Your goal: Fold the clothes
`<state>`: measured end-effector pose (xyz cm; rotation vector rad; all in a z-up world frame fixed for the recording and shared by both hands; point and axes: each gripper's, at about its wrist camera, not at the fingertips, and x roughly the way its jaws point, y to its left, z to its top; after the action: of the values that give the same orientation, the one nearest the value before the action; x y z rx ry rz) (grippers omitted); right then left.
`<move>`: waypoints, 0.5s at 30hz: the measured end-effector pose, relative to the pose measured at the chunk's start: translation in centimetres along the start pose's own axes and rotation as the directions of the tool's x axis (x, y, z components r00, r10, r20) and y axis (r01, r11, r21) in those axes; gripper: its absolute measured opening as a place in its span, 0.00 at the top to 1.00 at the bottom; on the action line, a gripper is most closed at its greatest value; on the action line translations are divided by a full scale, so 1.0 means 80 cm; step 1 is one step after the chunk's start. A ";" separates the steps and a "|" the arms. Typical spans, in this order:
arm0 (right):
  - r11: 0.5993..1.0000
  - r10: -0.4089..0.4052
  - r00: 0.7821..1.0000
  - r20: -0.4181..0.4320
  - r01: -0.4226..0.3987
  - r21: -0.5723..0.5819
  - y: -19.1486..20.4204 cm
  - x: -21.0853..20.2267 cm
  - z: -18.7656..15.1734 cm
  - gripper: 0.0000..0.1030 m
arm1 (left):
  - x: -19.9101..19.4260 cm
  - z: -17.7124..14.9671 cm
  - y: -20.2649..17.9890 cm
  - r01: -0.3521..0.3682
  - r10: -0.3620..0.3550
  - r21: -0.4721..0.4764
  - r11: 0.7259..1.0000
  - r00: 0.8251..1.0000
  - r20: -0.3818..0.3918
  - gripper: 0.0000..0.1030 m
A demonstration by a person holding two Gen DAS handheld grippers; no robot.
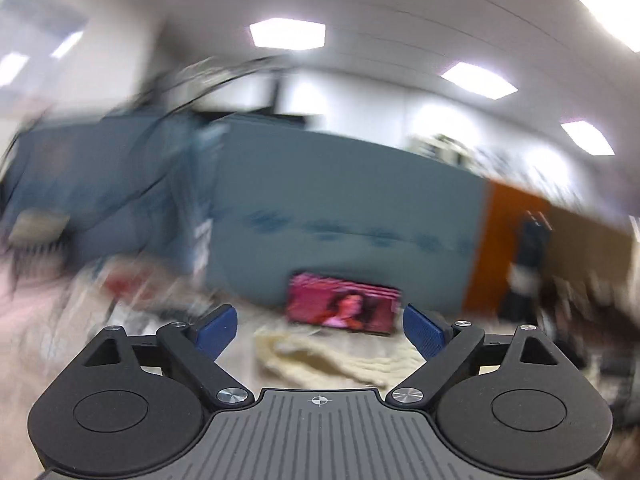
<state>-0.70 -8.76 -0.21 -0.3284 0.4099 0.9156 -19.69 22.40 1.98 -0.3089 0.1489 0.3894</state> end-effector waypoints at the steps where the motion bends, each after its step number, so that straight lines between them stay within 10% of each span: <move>1: 1.000 -0.021 1.000 -0.004 0.021 -0.004 0.000 0.000 0.000 0.34 | -0.006 -0.002 0.015 0.004 -0.005 -0.071 0.997 1.000 -0.015 0.10; 7: 0.998 -0.011 1.000 0.010 0.010 0.057 0.004 0.001 0.017 0.21 | -0.022 -0.028 0.071 0.063 -0.142 -0.436 0.898 0.978 -0.152 0.10; 15: 0.972 0.109 0.992 0.057 -0.119 0.203 0.013 -0.001 0.050 0.20 | 0.031 -0.053 0.075 -0.039 -0.129 -0.575 0.817 0.960 -0.250 0.11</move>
<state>-0.80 -6.45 3.19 -0.0950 0.4816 0.9816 -20.15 27.14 -4.10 -0.9738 0.3006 0.3343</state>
